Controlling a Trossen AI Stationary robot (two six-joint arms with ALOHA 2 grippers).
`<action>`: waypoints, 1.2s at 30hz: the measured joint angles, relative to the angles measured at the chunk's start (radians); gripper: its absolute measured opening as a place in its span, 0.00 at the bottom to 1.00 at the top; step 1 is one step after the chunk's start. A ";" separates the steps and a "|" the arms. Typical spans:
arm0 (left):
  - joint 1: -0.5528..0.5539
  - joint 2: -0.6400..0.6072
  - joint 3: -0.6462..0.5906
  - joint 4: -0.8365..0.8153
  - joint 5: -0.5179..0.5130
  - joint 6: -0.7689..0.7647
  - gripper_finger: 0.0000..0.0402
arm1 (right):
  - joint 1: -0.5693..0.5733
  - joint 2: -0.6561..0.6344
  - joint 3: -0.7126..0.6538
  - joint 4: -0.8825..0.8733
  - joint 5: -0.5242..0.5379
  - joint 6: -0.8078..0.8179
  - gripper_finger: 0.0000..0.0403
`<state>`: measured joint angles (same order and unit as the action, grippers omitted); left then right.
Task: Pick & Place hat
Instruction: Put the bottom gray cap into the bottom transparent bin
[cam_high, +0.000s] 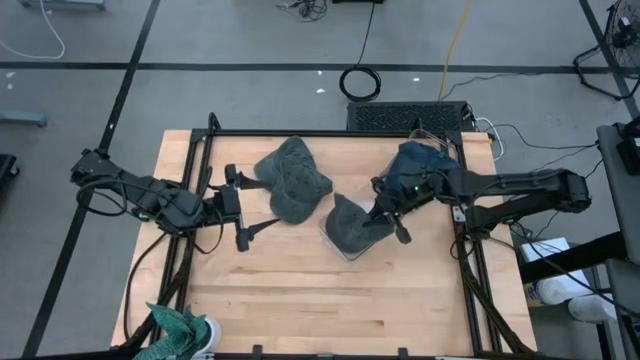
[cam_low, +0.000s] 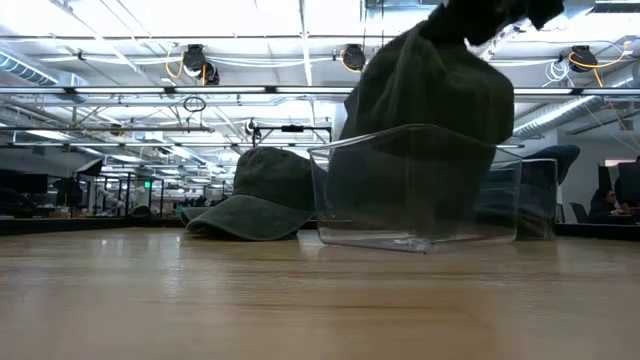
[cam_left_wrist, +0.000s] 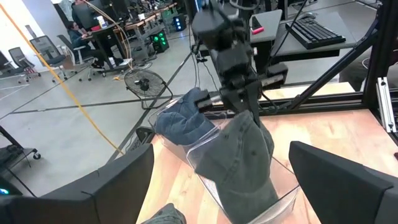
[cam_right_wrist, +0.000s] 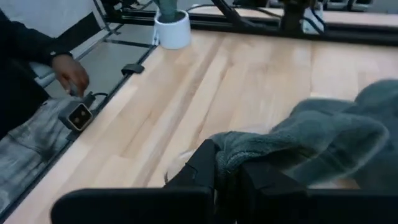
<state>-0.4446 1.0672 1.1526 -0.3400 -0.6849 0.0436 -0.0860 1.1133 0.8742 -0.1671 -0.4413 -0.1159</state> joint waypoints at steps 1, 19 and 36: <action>0.000 0.000 0.000 0.000 0.000 0.000 0.94 | 0.000 0.000 -0.020 0.020 0.015 0.011 0.03; 0.000 0.000 0.000 0.000 0.000 0.000 0.94 | 0.003 0.000 -0.154 0.047 0.520 0.312 0.03; 0.000 0.000 0.000 0.000 0.000 0.000 0.94 | 0.095 0.000 -0.154 -0.131 0.753 0.495 0.03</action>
<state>-0.4447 1.0672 1.1526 -0.3397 -0.6853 0.0437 0.0092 1.1130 0.7204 -0.2978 0.3115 0.3795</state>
